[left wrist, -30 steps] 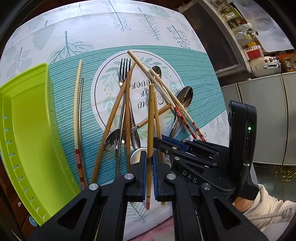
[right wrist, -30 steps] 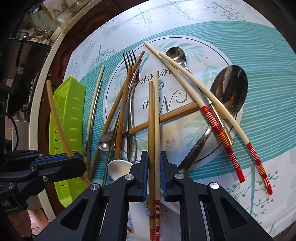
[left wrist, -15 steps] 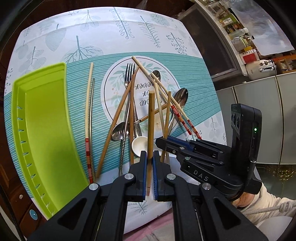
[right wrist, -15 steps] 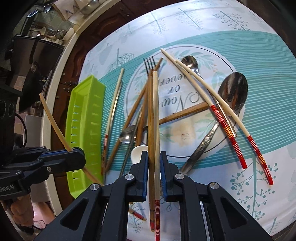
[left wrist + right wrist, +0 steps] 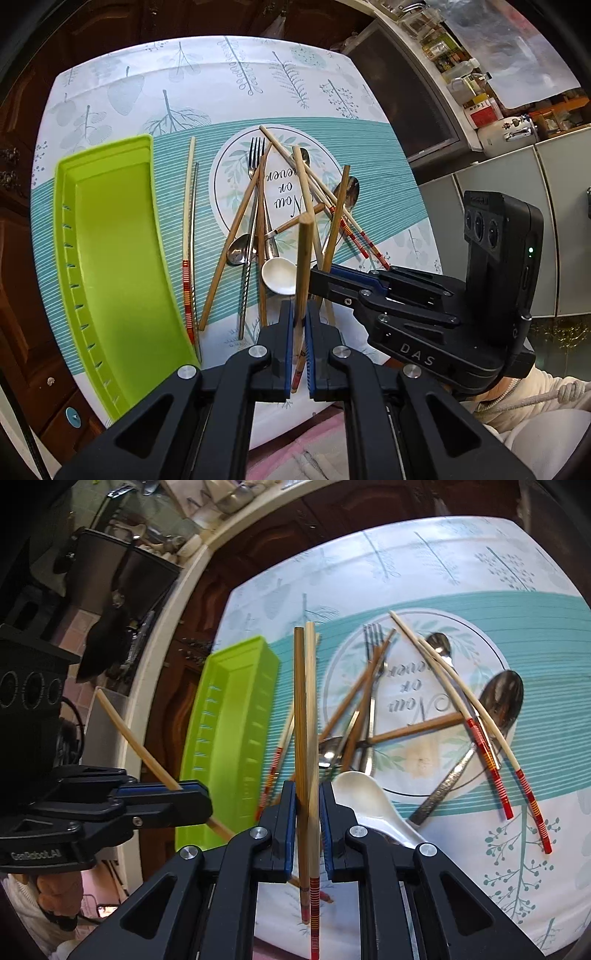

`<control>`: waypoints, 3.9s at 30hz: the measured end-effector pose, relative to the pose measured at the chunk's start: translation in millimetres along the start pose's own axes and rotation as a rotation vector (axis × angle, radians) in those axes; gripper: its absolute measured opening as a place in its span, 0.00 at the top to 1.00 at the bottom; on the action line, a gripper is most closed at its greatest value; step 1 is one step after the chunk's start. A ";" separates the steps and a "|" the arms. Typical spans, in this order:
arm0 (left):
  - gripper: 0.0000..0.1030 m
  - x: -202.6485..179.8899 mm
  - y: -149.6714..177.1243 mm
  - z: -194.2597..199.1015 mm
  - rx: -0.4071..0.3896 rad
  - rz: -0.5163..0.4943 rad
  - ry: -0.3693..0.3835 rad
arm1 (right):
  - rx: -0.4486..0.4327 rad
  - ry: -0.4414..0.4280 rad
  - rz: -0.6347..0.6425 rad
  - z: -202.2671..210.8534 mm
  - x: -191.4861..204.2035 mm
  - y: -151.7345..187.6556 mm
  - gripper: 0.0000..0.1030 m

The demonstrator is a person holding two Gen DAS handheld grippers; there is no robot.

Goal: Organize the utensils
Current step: 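Lift and carry both held chopstick pairs over the green tray, then lower the chopsticks into the green tray and open both grippers, then move both grippers back to the utensil pile on the plate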

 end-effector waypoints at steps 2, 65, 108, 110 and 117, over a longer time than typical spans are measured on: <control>0.97 -1.1 2.1 14.9 -0.016 -0.003 -0.002 | -0.007 -0.019 0.021 6.3 11.6 -1.6 0.89; 0.33 155.8 0.3 31.6 -0.101 0.242 -0.358 | 0.185 -0.016 0.103 -111.6 95.2 -30.8 0.71; 0.36 -41.3 -21.5 -35.3 -0.104 0.015 -0.064 | -0.081 0.209 -0.153 85.5 -87.2 45.8 0.71; 0.36 -43.4 -27.8 -44.8 -0.105 0.038 -0.059 | -0.067 0.220 -0.134 86.7 -100.9 41.4 0.71; 0.49 -47.2 -47.0 -93.2 -0.093 0.163 -0.056 | 0.022 0.260 -0.025 69.7 -153.8 20.1 0.77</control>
Point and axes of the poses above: each gripper's, at about its wrist camera, not at the fingertips, and z roughly against the way its jaws point, x to its left, y to its underside, the point moved 10 cm from there along -z, roughly the way its jaws point, and after that the axes turned 1 degree about -z, right-handed, at the moved point
